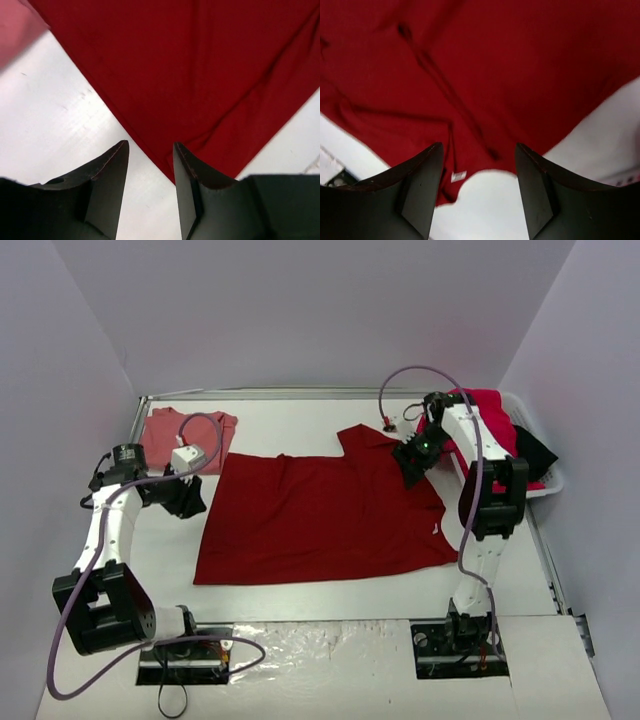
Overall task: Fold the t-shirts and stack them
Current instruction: Grap the side of the flattened tshirt furthest away from the robot with both arms
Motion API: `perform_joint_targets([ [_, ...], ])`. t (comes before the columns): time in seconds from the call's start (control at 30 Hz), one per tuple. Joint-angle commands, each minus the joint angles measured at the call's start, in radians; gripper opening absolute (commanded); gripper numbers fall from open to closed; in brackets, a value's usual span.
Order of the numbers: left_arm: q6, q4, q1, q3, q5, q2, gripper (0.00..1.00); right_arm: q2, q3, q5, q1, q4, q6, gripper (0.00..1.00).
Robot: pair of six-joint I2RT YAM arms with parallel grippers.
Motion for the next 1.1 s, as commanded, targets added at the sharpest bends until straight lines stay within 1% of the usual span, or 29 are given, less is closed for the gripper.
perform_joint_targets([
  [0.0, -0.198, 0.229, -0.051, 0.041, -0.031, 0.001, 0.39, 0.087, 0.157, -0.029, 0.018, -0.003, 0.073, 0.55],
  [0.03, -0.223, 0.263, -0.063, 0.042, -0.049, 0.005, 0.39, 0.11, 0.196, -0.023, 0.024, 0.006, 0.084, 0.56],
  [0.07, -0.273, 0.341, -0.079, 0.044, -0.104, 0.008, 0.39, 0.154, 0.277, -0.018, 0.036, 0.014, 0.104, 0.56],
  [0.13, -0.307, 0.427, -0.117, 0.048, -0.179, 0.03, 0.39, 0.222, 0.36, 0.015, 0.049, 0.034, 0.126, 0.56],
  [0.2, -0.344, 0.463, -0.134, 0.064, -0.209, 0.054, 0.39, 0.268, 0.468, 0.055, 0.072, 0.054, 0.152, 0.56],
  [0.37, -0.398, 0.501, -0.157, 0.117, -0.253, 0.151, 0.39, 0.377, 0.593, 0.198, 0.131, 0.158, 0.158, 0.58],
  [0.47, -0.415, 0.538, -0.169, 0.117, -0.275, 0.18, 0.39, 0.425, 0.656, 0.255, 0.176, 0.189, 0.146, 0.64],
  [0.63, -0.409, 0.536, -0.186, 0.134, -0.305, 0.226, 0.39, 0.472, 0.665, 0.345, 0.225, 0.265, 0.112, 0.68],
  [0.83, -0.401, 0.542, -0.197, 0.131, -0.324, 0.243, 0.38, 0.518, 0.659, 0.427, 0.25, 0.322, 0.091, 0.69],
  [1.07, -0.396, 0.552, -0.196, 0.105, -0.324, 0.26, 0.38, 0.55, 0.653, 0.5, 0.25, 0.379, 0.086, 0.68],
])
